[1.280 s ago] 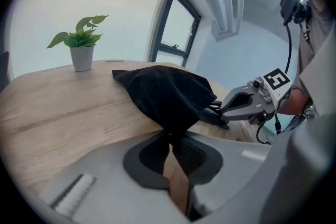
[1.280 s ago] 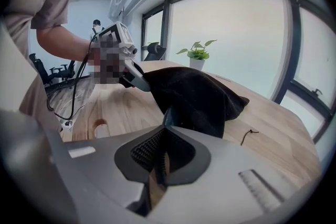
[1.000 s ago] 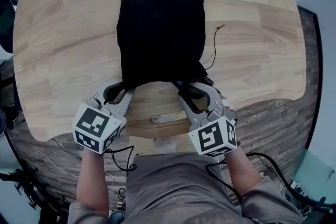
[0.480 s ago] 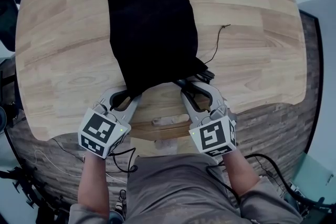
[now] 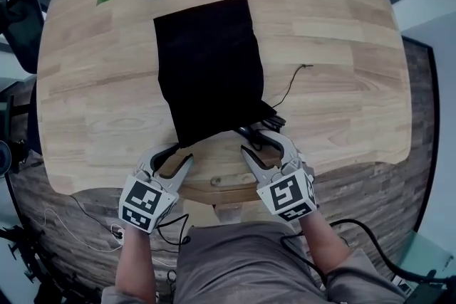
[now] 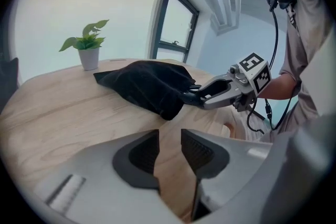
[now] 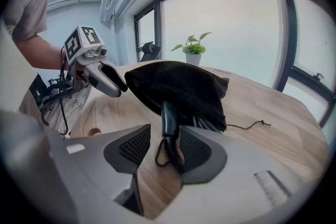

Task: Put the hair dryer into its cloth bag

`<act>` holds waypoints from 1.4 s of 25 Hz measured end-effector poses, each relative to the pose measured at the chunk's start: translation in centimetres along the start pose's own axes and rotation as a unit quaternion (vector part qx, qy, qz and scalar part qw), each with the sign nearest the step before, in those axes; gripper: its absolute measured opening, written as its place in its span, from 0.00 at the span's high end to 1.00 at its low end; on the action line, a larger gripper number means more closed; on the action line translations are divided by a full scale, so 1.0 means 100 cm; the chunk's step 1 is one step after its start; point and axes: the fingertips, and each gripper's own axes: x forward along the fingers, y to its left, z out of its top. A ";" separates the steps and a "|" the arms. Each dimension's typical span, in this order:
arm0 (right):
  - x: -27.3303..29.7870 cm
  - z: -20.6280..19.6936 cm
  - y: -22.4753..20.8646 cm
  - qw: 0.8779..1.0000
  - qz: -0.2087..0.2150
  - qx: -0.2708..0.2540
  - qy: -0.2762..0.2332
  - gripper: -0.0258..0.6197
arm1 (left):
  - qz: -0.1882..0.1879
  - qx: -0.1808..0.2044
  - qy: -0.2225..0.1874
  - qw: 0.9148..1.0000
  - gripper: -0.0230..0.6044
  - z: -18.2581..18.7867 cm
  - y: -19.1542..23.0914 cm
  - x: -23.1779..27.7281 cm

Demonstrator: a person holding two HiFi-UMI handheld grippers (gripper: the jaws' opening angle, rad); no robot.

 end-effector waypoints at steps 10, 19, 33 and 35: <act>-0.079 0.146 0.010 0.980 0.031 -0.031 -0.193 0.71 | 0.212 -0.024 -0.247 0.945 0.80 0.129 0.010 -0.137; -0.140 0.287 0.045 0.938 -0.042 -0.054 -0.339 0.91 | 0.314 0.069 -0.405 0.856 0.96 0.221 -0.014 -0.261; -0.166 0.313 0.082 0.919 -0.116 -0.059 -0.372 0.92 | 0.291 0.111 -0.441 0.842 0.96 0.221 -0.033 -0.288; -0.169 0.311 0.081 0.918 -0.125 -0.057 -0.372 0.92 | 0.282 0.115 -0.440 0.845 0.96 0.223 -0.036 -0.284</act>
